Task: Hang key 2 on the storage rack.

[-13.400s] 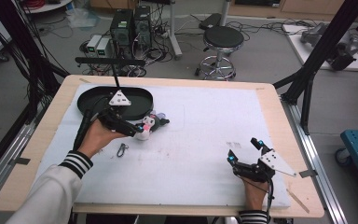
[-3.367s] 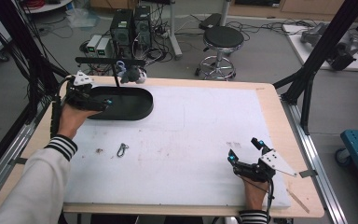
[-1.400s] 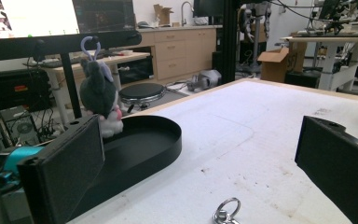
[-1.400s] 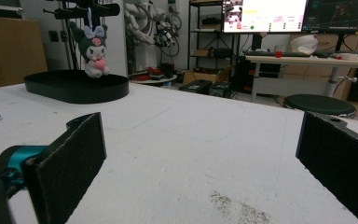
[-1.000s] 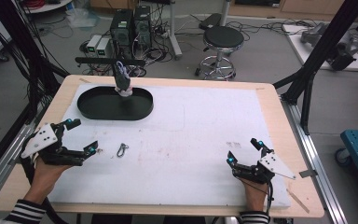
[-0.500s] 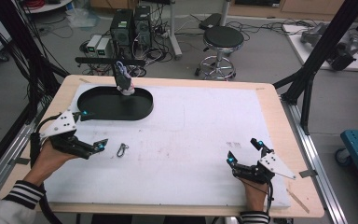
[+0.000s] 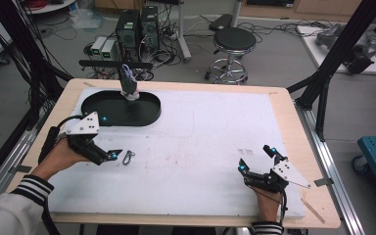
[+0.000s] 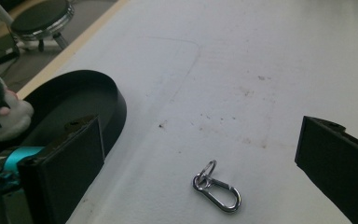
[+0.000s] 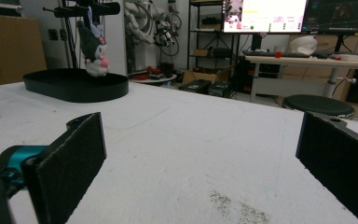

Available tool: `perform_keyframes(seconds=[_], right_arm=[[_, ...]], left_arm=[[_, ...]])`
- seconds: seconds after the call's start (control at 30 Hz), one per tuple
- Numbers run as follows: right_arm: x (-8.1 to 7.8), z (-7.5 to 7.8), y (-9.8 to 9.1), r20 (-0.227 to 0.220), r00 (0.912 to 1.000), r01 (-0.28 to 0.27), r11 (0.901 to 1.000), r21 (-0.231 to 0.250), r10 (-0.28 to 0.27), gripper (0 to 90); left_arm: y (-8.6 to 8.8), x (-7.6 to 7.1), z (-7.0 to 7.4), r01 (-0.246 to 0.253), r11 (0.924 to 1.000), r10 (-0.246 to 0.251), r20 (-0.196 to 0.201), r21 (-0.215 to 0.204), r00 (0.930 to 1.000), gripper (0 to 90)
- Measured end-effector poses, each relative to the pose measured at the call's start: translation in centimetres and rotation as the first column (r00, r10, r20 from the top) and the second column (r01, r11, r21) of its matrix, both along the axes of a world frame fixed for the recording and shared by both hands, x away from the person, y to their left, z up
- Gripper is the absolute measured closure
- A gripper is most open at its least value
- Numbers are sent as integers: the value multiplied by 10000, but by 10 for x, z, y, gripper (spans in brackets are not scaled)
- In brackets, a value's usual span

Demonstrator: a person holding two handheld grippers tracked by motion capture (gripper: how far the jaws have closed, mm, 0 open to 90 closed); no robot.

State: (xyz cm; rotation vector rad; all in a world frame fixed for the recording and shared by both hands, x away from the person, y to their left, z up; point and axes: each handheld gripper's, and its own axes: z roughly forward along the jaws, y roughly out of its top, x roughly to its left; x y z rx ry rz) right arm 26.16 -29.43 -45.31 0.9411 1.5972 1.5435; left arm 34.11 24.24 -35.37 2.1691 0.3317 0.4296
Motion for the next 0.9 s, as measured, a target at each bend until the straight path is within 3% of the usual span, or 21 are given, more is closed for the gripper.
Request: perform_keyframes(seconds=[0.13,0.23,0.43,0.63,0.77,0.9], right_arm=[[0,0,0,-10,10000,2,10000,14,-2,8],[0,0,0,-46,10000,-6,10000,39,7,7],[0,0,0,-50,10000,-10,10000,75,11,7],[0,0,0,-50,10000,-6,10000,64,6,8],[0,0,0,-5,10000,0,10000,9,0,8],[0,0,0,-2,10000,1,10000,6,-1,8]], left_arm=[[-7,6,0,211,9977,-206,-81,649,9998,35],[-11,10,-1,710,9931,-702,-120,931,9975,140],[-18,16,-6,752,9875,-726,-235,1384,9971,139],[-22,21,-14,828,9796,-727,-614,1830,9955,140],[-25,24,-20,984,9729,-800,-944,2091,9923,141],[-29,27,-27,1180,9598,-877,-1274,2545,9880,161]])
